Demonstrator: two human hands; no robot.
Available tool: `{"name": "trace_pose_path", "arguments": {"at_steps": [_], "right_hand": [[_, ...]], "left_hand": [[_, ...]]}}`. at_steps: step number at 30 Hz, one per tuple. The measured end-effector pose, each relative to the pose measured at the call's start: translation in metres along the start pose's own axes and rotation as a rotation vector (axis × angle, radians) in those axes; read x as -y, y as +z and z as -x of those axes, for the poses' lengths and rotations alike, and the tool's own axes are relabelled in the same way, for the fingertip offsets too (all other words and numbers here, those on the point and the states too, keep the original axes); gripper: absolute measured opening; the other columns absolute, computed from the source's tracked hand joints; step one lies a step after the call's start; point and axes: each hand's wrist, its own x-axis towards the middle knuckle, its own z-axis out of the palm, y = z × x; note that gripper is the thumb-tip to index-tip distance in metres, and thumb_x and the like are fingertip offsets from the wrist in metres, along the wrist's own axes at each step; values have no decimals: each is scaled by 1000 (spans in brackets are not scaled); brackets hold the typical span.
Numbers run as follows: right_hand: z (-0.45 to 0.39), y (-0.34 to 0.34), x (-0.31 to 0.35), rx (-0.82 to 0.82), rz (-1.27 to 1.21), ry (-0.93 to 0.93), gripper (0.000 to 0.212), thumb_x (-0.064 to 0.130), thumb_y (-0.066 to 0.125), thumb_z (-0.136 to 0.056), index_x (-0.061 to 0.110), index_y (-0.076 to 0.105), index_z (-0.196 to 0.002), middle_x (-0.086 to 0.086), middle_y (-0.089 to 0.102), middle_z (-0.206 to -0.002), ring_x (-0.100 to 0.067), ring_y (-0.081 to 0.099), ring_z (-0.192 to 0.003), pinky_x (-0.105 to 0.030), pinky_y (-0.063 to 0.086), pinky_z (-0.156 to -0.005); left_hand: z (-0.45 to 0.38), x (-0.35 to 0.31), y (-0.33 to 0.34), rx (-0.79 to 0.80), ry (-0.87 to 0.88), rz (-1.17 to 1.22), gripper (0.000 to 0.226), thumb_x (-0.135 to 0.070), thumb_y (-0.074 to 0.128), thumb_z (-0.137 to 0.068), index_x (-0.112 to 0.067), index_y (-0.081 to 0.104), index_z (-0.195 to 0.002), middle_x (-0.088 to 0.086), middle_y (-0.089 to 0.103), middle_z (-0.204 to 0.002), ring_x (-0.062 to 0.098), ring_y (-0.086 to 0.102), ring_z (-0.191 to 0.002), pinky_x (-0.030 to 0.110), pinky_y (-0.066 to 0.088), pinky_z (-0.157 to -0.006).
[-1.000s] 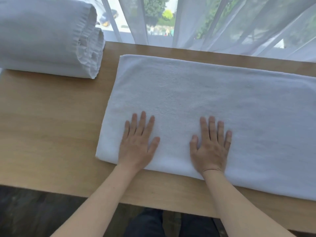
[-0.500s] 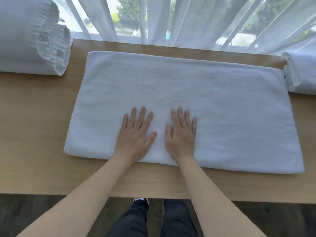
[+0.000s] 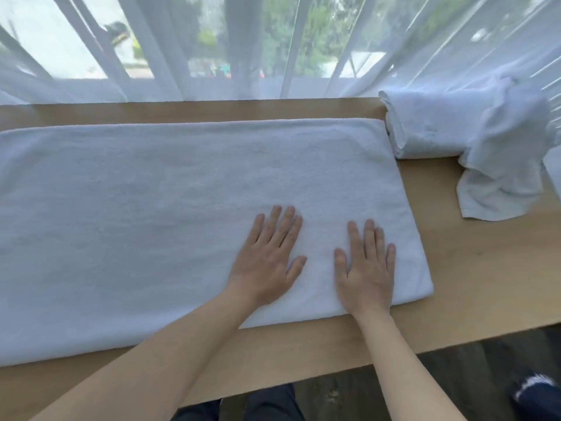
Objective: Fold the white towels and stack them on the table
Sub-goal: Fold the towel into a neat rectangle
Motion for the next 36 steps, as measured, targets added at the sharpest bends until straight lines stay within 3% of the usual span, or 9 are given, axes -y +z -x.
{"name": "trace_pose_path", "arguments": {"at_steps": [3,6,9,12,18,23,29,33,36], "right_hand": [[-14,-9,-35,-46,-47,94,65,54,15,-99,30,11,-160,0,3,-169,-16,-3,-155,-47,0,-125],[-21,-15,-53,-136,-99,205,63,52,24,-98,26,29,-156,-5,26,-164,-27,24,-150,-52,15,-121],[-28,-19,-60,-246,-229,321,55,43,47,-98,14,45,-144,-12,53,-142,-33,47,-129,-51,32,-106],[-33,-26,-65,-281,-336,400,49,36,62,-94,8,53,-134,-12,60,-126,-34,53,-115,-46,39,-98],[-47,-52,-92,76,-608,561,44,56,56,-93,14,53,-106,-3,60,-101,-29,60,-94,-45,52,-82],[-50,-79,-77,141,-709,284,35,49,53,-96,17,53,-83,1,55,-86,-21,56,-81,-46,49,-80],[-45,-99,-21,172,-450,-40,30,54,41,-101,27,46,-111,4,58,-99,-27,61,-88,-39,43,-69],[-40,-101,26,183,-357,-244,39,50,41,-103,23,41,-131,-2,60,-108,-28,64,-90,-35,37,-64],[-33,-100,53,189,-356,-328,44,46,41,-104,16,38,-136,-6,59,-110,-30,64,-90,-34,35,-65]], "left_hand": [[-38,-43,4,37,89,13,71,-53,22,-103,-13,9,-161,7,0,-169,27,-7,-155,49,5,-125],[-81,-82,9,80,166,-21,70,-54,15,-103,-18,0,-161,4,-9,-169,25,-16,-154,47,-3,-125],[-123,-105,10,80,172,-46,68,-53,9,-101,-22,0,-162,3,-9,-169,25,-14,-154,46,-6,-125],[-158,-114,7,67,175,-49,68,-54,7,-99,-27,4,-162,1,-3,-169,23,-8,-155,45,-6,-125],[-194,-119,-2,0,110,55,58,-50,25,-103,-29,28,-157,-5,20,-167,20,9,-155,40,0,-125],[-200,-120,-28,-179,-171,308,38,-51,46,-98,-25,68,-114,-7,67,-120,19,55,-117,33,32,-97],[-215,-101,-73,114,-453,667,71,-79,54,-81,-20,59,-120,-10,60,-103,12,59,-95,31,43,-75],[-223,-92,-96,81,-469,479,85,-80,67,-69,-14,51,-120,-1,62,-109,22,61,-100,40,52,-79],[-221,-75,-103,-49,-491,258,76,-63,74,-75,-17,46,-128,3,61,-117,30,62,-105,37,44,-74]]}}
